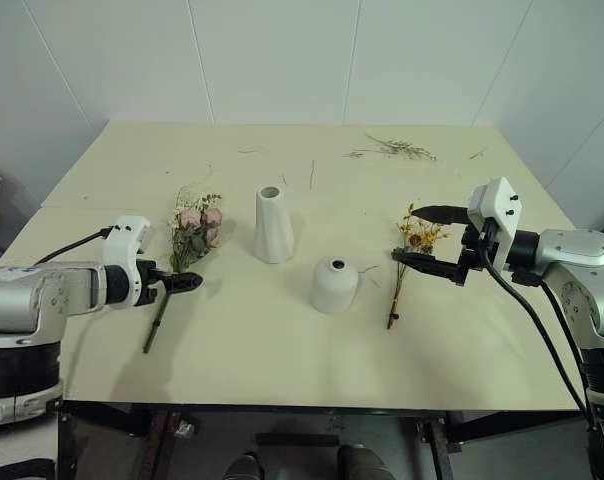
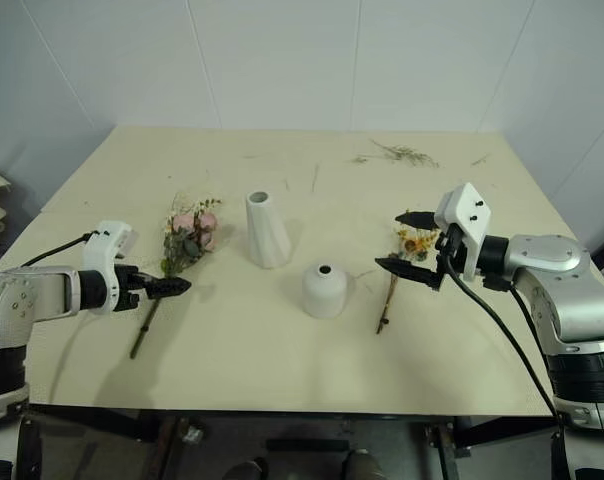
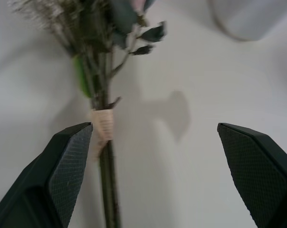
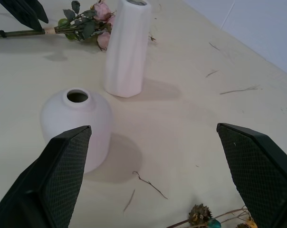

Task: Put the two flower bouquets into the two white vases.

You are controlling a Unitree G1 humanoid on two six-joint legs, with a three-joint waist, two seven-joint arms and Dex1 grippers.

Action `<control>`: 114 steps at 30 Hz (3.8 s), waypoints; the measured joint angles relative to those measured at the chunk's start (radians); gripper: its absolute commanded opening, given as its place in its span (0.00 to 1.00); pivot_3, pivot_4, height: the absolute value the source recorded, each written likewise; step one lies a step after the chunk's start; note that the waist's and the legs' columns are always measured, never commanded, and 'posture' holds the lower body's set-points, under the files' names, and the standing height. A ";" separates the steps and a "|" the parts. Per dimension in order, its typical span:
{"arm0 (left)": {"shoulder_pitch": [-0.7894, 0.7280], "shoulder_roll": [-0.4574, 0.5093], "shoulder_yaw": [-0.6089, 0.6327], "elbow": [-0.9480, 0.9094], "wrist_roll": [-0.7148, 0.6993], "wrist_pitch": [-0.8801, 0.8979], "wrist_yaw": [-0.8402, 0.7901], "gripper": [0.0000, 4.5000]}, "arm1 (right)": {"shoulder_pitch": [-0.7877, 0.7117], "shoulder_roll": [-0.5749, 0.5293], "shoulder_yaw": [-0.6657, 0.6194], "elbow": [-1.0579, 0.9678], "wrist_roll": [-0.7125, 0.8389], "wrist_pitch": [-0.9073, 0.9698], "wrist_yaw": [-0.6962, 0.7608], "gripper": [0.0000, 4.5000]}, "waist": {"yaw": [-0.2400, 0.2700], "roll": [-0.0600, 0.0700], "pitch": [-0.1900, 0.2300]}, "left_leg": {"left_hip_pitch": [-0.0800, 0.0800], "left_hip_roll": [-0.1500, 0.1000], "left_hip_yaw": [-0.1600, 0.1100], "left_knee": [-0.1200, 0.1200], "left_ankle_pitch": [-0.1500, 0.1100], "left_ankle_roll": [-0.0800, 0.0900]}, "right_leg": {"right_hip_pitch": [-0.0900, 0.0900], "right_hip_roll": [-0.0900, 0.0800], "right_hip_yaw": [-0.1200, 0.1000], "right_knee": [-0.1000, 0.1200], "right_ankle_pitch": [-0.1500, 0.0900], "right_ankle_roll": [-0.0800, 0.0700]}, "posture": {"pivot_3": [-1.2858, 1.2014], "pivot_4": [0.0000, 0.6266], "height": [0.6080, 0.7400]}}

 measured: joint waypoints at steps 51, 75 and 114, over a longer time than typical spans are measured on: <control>-0.587 -0.276 0.110 0.841 0.097 -1.343 -0.181 0.02 | 0.166 -0.009 -0.216 -0.195 0.150 0.112 -0.109 1.00 | 0.023 -0.001 0.000 | -0.003 -0.001 0.001 0.003 0.000 0.000 | 0.001 -0.001 0.000 -0.004 0.003 0.004 | 0.52 0.24 1.00; -0.823 -0.442 0.234 1.197 -0.051 -1.472 -0.658 0.02 | 0.205 -0.010 -0.396 -0.430 0.467 0.394 -0.365 1.00 | 0.019 -0.002 0.000 | -0.003 -0.001 0.000 0.004 0.000 0.000 | 0.001 -0.001 0.000 -0.002 0.003 0.004 | 0.52 0.24 1.00; -0.785 -0.471 0.194 1.276 0.053 -1.524 -0.601 0.02 | 0.315 -0.008 -0.362 -0.464 0.446 0.338 -0.414 1.00 | 0.020 -0.002 0.000 | -0.003 -0.001 0.000 0.004 0.000 0.001 | 0.001 0.000 0.000 -0.002 0.003 0.004 | 0.52 0.24 1.00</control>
